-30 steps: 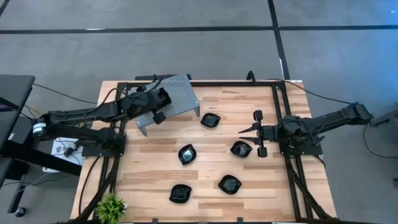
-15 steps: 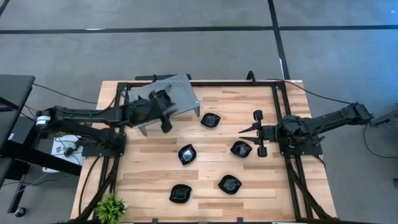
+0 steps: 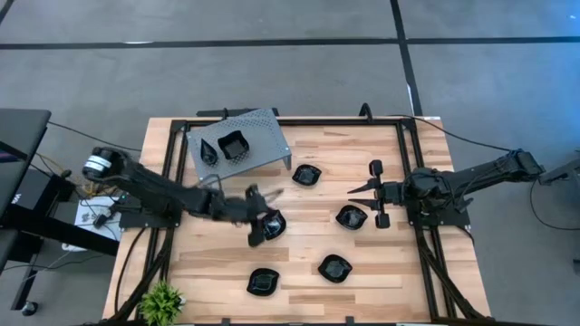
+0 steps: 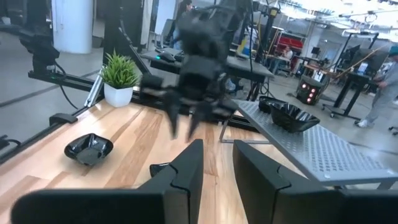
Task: Pick & Place Mini shaped plates
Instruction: Put the black leaf plate on the shelf
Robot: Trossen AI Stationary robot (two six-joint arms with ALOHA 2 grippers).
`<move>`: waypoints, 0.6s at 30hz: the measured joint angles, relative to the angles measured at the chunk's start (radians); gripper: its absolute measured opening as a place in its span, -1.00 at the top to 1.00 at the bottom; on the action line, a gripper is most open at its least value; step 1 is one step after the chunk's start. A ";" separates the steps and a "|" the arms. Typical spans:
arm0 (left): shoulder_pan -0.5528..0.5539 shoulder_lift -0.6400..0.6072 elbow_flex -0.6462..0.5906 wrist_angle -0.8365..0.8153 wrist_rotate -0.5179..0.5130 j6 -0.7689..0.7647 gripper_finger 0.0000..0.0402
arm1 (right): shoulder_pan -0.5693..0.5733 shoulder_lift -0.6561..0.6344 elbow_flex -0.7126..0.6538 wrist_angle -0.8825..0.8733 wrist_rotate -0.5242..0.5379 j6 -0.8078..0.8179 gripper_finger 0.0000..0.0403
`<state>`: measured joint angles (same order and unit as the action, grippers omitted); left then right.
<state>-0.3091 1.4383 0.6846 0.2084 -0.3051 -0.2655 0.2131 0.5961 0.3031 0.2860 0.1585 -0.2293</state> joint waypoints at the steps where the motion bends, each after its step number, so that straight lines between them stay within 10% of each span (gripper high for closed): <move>1: -0.024 0.027 0.000 0.024 0.000 -0.032 0.47 | 0.000 0.000 0.000 0.000 0.000 0.011 0.59; 18: -0.159 0.255 0.001 0.191 -0.223 -0.348 0.48 | 0.001 0.000 0.000 -0.001 0.000 0.048 0.59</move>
<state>-0.4683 1.6937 0.6853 0.3995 -0.5278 -0.6138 0.2138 0.5964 0.3031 0.2848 0.1585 -0.1814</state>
